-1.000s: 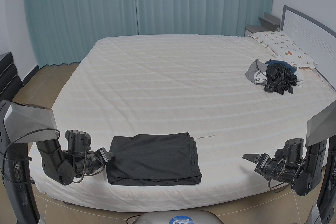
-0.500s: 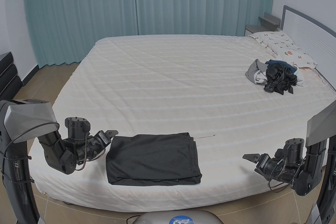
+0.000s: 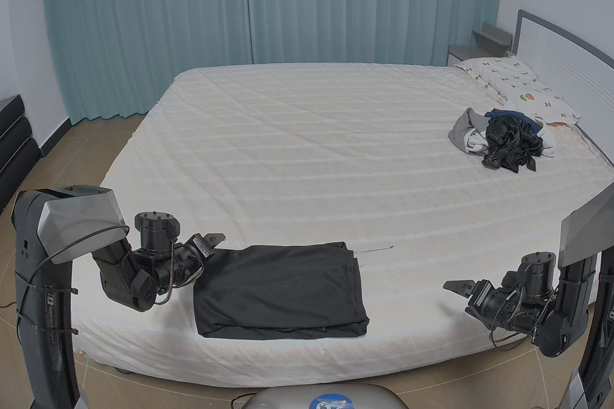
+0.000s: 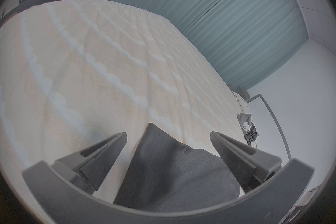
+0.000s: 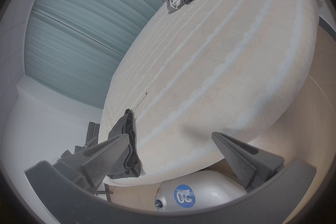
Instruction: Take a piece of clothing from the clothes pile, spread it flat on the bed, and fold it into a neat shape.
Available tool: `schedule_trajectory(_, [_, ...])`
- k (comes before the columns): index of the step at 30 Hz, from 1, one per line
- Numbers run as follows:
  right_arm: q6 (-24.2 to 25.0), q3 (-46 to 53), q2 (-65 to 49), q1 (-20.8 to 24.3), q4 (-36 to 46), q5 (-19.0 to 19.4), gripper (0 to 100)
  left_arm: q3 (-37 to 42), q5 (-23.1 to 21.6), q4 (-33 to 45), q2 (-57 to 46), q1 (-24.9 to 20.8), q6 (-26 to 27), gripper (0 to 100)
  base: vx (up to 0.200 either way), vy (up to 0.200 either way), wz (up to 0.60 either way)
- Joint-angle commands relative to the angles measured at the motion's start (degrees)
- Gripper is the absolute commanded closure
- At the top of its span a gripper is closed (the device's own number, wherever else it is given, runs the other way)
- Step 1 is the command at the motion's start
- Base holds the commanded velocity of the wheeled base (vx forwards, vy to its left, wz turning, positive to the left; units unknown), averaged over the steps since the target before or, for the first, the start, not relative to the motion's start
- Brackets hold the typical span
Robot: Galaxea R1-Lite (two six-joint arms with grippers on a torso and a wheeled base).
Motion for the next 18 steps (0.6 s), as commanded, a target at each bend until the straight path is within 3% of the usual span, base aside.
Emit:
schedule_trajectory(1, [0.0, 0.0, 0.1, 0.0, -0.7, 0.0, 0, -0.2, 0.0, 0.0, 1.2, -0.2, 0.0, 100, 0.000, 0.000, 0.00])
schedule_trajectory(7, [0.0, 0.0, 0.0, 0.0, -0.7, 0.0, 0, -0.7, 2.2, -0.4, 1.3, 0.0, 0.1, 100, 0.000, 0.000, 0.00])
schedule_trajectory(12, [0.0, 0.1, -0.1, 0.0, -0.7, 0.0, 0, -2.5, 7.8, -0.4, 2.4, 0.2, -0.4, 100, 0.000, 0.000, 0.00])
schedule_trajectory(18, [0.0, 0.1, -0.1, 0.0, -0.7, 0.0, 0, -2.4, 8.2, -0.5, 2.5, 0.2, -0.6, 100, 0.000, 0.000, 0.00])
